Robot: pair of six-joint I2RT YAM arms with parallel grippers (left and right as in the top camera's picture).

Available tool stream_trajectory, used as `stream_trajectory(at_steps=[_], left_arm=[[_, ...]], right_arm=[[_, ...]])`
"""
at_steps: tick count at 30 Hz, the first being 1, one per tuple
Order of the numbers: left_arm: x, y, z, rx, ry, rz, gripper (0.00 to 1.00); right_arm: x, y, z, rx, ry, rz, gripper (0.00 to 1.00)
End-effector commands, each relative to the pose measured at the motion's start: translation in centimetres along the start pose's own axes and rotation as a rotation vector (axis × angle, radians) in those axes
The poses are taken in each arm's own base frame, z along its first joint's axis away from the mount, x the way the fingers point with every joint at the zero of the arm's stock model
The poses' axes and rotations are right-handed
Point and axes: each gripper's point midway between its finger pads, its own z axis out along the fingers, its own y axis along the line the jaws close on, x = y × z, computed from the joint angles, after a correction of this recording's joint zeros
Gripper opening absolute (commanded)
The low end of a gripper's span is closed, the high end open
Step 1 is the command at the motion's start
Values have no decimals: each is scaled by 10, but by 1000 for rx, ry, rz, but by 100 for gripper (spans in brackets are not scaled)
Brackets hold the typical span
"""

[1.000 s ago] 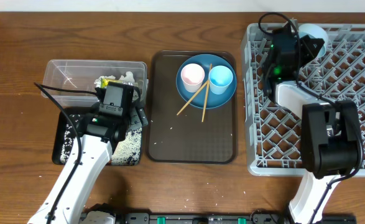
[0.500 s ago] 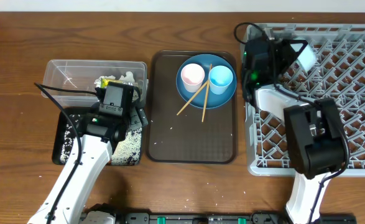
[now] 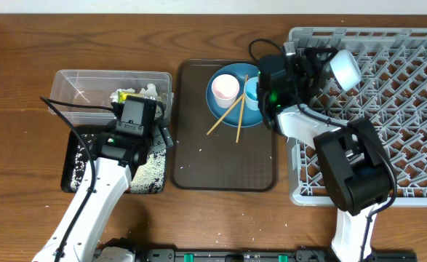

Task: Sort waste into correct bins and load items into the dishwasher rack

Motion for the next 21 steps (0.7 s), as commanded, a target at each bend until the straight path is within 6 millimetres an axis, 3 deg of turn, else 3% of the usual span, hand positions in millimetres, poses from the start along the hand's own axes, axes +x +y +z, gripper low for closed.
stream_trajectory(at_steps=[1,5,11,17,21], left_arm=[[-1,3,-2,-2,-9,5,90],[-2,2,-2,-2,-10,5,91],[-2,2,-2,-2,-10,5,90],[-2,2,-2,-1,-11,5,90],[-2,2,-2,-1,-11,5,91]], right_arm=[[13,-36,-11,15,21,46,84],[32,-79,-14,24,27,189,85],[79,-147,-19,36,58,477,87],[124,-193,-27,36,64,677,90],[144,-213,-31,38,54,825,94]])
